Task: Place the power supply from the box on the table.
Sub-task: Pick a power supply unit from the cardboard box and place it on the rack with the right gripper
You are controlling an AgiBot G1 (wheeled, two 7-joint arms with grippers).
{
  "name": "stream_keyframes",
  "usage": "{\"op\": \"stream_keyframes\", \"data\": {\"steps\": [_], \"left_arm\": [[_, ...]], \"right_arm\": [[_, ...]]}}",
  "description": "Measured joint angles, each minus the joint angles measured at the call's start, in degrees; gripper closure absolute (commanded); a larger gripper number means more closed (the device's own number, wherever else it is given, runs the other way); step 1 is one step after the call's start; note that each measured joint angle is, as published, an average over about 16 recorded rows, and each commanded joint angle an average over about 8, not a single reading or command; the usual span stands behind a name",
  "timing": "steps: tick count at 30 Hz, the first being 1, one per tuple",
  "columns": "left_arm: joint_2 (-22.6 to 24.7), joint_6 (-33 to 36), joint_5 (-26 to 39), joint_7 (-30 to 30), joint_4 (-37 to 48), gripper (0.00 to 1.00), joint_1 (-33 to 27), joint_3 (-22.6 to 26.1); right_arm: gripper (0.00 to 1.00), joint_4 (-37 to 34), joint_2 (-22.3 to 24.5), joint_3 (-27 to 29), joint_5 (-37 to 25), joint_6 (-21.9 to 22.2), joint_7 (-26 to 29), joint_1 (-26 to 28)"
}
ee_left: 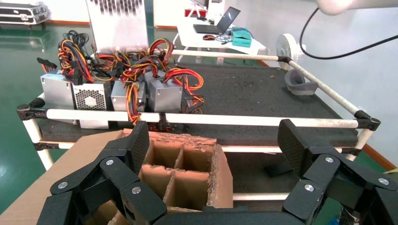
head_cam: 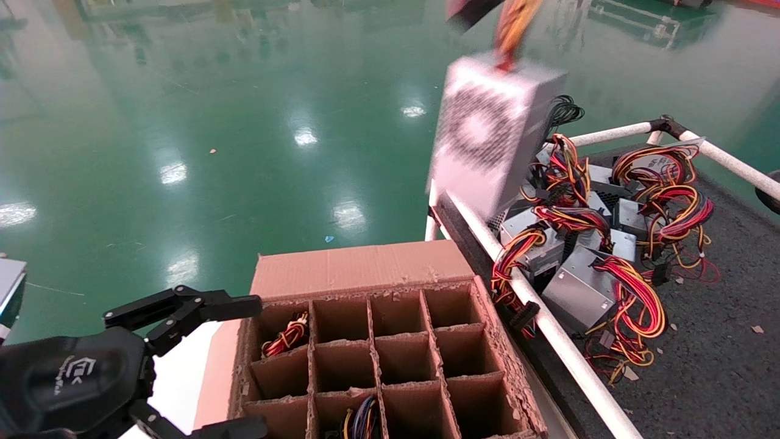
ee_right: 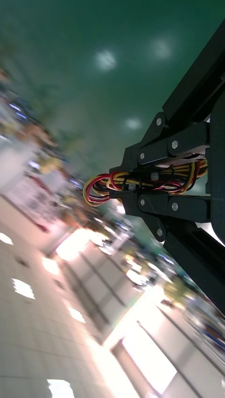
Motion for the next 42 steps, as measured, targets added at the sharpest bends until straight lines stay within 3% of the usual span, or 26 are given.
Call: {"op": "stream_keyframes", "data": {"steps": [16,28,35,42], "left_arm": [[0.0,0.0,0.0,0.0,0.0,0.0,0.0,0.0],[0.0,0.0,0.0,0.0,0.0,0.0,0.0,0.0],[0.0,0.0,0.0,0.0,0.0,0.0,0.0,0.0],[0.0,0.0,0.0,0.0,0.0,0.0,0.0,0.0]], "right_arm": [[1.0,-29.9,10.0,9.9,7.9,-12.7,-25.8,1.8],[1.0,-44.2,14.8,10.2,6.8,-19.9,-38.0,3.0],[1.0,-49.8,15.9,9.6,5.7,-21.6,-42.9,3.3],[1.0,-54.3,16.1,8.9,4.4,-19.0,-47.5,3.0]]}}
